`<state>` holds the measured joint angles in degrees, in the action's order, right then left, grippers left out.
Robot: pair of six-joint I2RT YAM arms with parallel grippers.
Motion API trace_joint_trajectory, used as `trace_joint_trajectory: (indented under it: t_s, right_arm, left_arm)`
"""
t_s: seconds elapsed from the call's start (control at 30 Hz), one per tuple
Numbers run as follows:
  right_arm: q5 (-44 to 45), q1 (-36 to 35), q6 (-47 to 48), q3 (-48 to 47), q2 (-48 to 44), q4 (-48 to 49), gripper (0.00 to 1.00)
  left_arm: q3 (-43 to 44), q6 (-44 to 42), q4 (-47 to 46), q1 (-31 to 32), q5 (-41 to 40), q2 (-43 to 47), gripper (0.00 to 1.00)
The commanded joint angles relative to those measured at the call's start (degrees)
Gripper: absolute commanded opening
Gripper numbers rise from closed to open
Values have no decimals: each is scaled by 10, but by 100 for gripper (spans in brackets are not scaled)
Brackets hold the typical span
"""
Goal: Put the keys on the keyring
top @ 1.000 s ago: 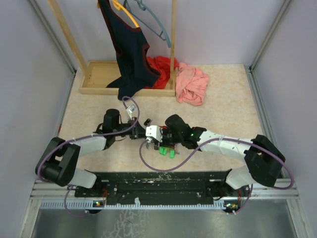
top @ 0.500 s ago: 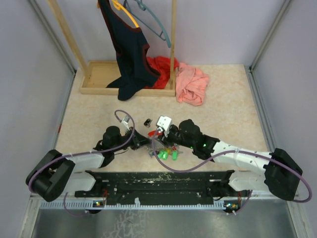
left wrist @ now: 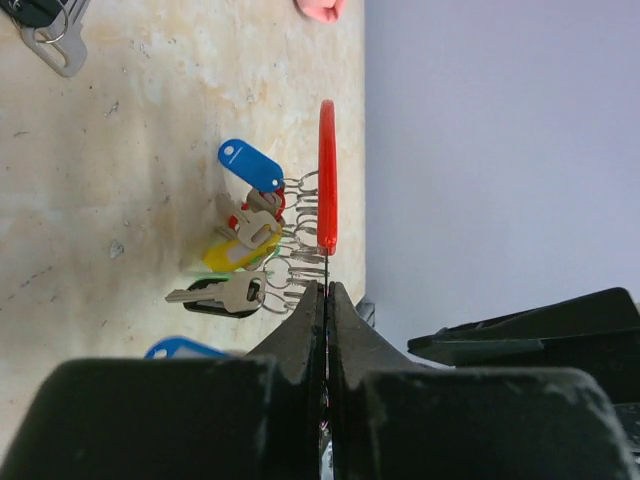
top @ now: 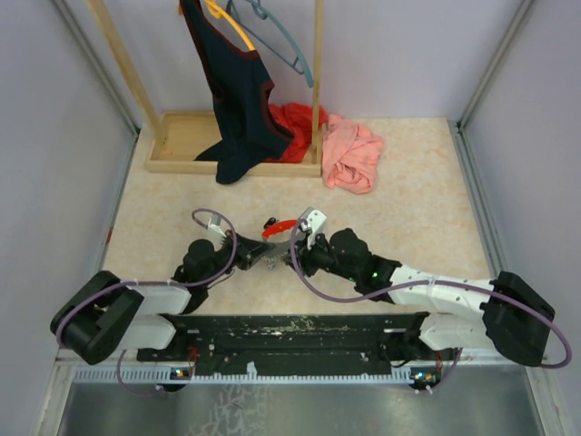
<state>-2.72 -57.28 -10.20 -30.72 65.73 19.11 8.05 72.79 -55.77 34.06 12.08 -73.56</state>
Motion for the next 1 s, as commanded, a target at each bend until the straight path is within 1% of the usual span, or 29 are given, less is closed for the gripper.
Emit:
trace_joint_trajectory:
  t_s: [0.0, 0.07, 0.13, 0.27, 0.33, 0.67, 0.97]
  right_arm:
    - [6, -8, -55, -10, 18, 50, 30]
    - [4, -8, -69, -10, 31, 59, 28]
    - [0, -8, -74, -12, 45, 66, 24]
    - [3, -8, -75, -12, 65, 81, 17]
    - [5, -8, -75, -14, 73, 84, 15]
    - [27, -8, -67, -14, 102, 111, 15]
    - [27, -8, -60, -13, 122, 143, 15]
  left_arm:
    - [-5, 42, -87, 6, -30, -6, 1]
    - [-7, 47, -89, 7, -33, -8, 1]
    - [-7, 50, -92, 8, -35, -9, 1]
    - [-7, 55, -97, 10, -36, -12, 1]
    - [-8, 56, -98, 11, -37, -12, 1]
    - [-11, 61, -110, 14, -36, -14, 1]
    - [-10, 65, -120, 15, -34, -19, 1]
